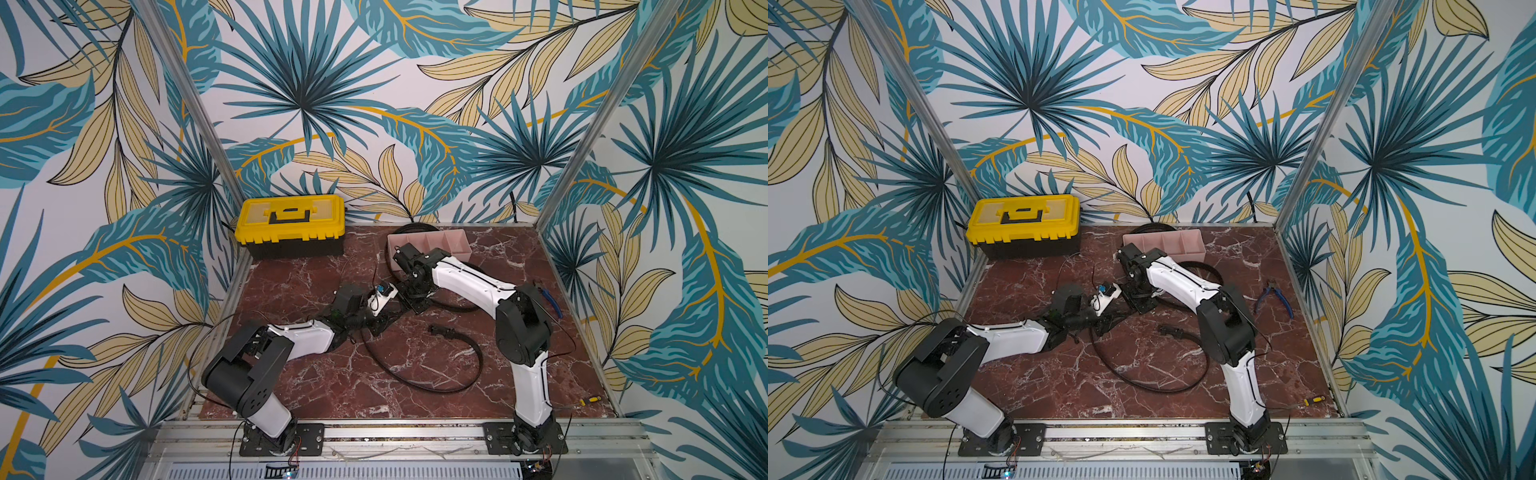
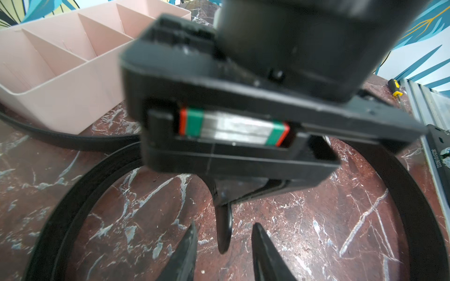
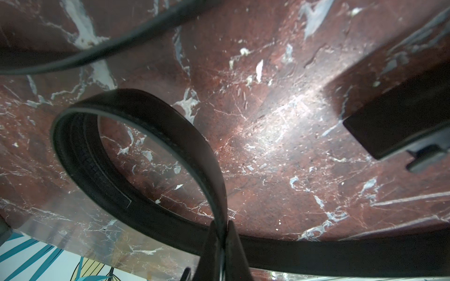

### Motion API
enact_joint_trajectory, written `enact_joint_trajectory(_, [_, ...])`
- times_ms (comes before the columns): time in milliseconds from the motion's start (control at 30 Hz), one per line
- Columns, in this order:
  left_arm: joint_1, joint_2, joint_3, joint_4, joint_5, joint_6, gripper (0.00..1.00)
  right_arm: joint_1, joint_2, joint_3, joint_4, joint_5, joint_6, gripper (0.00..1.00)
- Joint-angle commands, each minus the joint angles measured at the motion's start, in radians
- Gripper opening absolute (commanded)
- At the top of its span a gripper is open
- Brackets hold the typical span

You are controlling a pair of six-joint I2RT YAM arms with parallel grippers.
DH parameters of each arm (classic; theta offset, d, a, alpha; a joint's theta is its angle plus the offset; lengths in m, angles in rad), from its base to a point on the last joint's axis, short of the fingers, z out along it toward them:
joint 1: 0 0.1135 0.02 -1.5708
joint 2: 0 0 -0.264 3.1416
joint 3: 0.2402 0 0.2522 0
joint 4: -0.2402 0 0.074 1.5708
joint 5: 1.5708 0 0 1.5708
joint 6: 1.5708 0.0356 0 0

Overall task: Place the belts into the storage roll
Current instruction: Roll the belt at the center of the board.

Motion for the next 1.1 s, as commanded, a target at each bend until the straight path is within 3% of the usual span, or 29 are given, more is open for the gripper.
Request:
enact_joint_trajectory(0, [-0.004, 0.026, 0.019, 0.023, 0.018, 0.024, 0.35, 0.0, -0.017, 0.014, -0.018, -0.01, 0.025, 0.0])
enact_joint_trajectory(133, [-0.006, 0.046, 0.031, 0.023, 0.018, 0.031, 0.27, 0.0, -0.016, 0.014, -0.012, -0.02, 0.031, 0.0])
enact_joint_trajectory(267, [-0.008, 0.073, 0.061, 0.023, 0.026, 0.038, 0.0, -0.001, -0.02, 0.005, -0.004, -0.029, 0.032, 0.0])
enact_joint_trajectory(467, [-0.009, 0.054, 0.063, 0.041, 0.028, 0.051, 0.0, -0.009, -0.059, -0.08, 0.107, -0.045, 0.04, 0.02])
enact_joint_trajectory(500, [-0.01, 0.047, 0.057, 0.041, 0.027, 0.059, 0.0, -0.014, -0.068, -0.108, 0.149, -0.057, 0.038, 0.27])
enact_joint_trajectory(600, [-0.007, 0.022, 0.034, 0.041, 0.026, 0.088, 0.0, -0.048, -0.082, -0.13, 0.185, -0.09, -0.026, 0.89])
enact_joint_trajectory(667, [-0.006, 0.01, 0.019, 0.041, 0.033, 0.1, 0.0, -0.084, -0.105, -0.165, 0.245, -0.111, -0.086, 0.98])
enact_joint_trajectory(733, [-0.006, 0.003, 0.007, 0.04, 0.052, 0.103, 0.0, -0.13, -0.141, -0.218, 0.307, -0.122, -0.163, 0.99])
enact_joint_trajectory(833, [-0.002, 0.0, -0.007, 0.038, 0.093, 0.113, 0.0, -0.212, -0.203, -0.266, 0.345, -0.158, -0.426, 0.97])
enact_joint_trajectory(933, [0.013, -0.003, -0.021, 0.038, 0.141, 0.133, 0.0, -0.254, -0.311, -0.269, 0.299, -0.139, -0.878, 0.97])
enact_joint_trajectory(1067, [0.043, -0.01, -0.034, 0.037, 0.244, 0.18, 0.0, -0.224, -0.485, -0.358, 0.245, -0.035, -1.535, 0.98])
